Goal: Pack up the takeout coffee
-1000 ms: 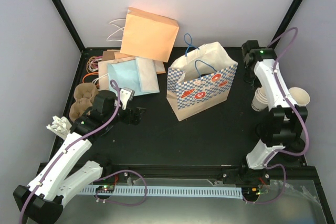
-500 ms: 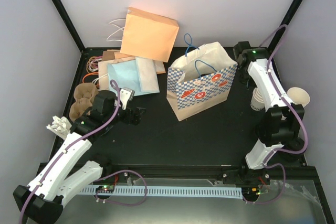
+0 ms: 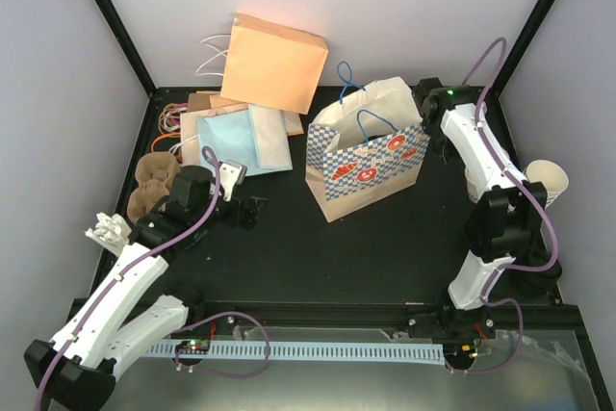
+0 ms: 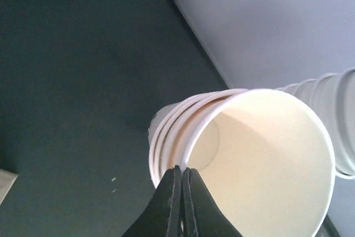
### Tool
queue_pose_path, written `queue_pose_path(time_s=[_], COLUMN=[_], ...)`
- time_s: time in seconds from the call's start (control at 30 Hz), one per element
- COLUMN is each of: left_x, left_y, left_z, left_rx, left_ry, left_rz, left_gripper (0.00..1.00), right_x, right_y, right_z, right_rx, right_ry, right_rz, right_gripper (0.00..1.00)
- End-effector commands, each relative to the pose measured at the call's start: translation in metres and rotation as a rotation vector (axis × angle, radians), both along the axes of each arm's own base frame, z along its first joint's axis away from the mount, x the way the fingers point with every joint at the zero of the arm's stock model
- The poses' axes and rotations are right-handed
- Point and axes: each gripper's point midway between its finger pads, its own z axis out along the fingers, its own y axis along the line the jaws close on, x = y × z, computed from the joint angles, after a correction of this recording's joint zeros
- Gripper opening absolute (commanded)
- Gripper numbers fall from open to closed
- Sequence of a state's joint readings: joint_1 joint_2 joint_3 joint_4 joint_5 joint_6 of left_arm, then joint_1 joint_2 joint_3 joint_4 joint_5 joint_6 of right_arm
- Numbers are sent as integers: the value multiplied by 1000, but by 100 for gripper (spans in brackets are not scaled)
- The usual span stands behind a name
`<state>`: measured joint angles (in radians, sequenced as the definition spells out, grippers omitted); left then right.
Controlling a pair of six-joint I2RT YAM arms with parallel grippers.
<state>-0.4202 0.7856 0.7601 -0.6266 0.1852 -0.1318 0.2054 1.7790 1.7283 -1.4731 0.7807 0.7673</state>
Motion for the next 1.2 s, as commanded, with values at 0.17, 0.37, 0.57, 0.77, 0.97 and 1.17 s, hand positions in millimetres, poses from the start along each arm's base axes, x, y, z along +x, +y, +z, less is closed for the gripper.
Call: queue_pose_path(time_s=[0.17, 0.37, 0.57, 0.77, 0.97, 1.17], left_x=[1, 1, 1, 1, 1, 1], left_y=[-4, -5, -4, -5, -5, -5], left_z=[7, 7, 8, 7, 7, 5], left_rx=[-14, -11, -12, -10, -11, -9], left_ry=[-33, -30, -35, -34, -32, -28], left_rz=[-22, -24, -23, -24, -25, -27], left_gripper=[99, 99, 99, 99, 99, 99], right_x=[-2, 8, 2, -5, -19, -64], right_y=[-9, 8, -4, 6, 51, 114], right_z=[44, 5, 48, 93, 115, 88], right_rx=[-61, 137, 68, 129, 190, 325], right_ry=[-180, -80, -139, -231, -250, -134], right_rz=[1, 41, 13, 82, 282, 530], right_gripper=[2, 1, 1, 1, 1, 1])
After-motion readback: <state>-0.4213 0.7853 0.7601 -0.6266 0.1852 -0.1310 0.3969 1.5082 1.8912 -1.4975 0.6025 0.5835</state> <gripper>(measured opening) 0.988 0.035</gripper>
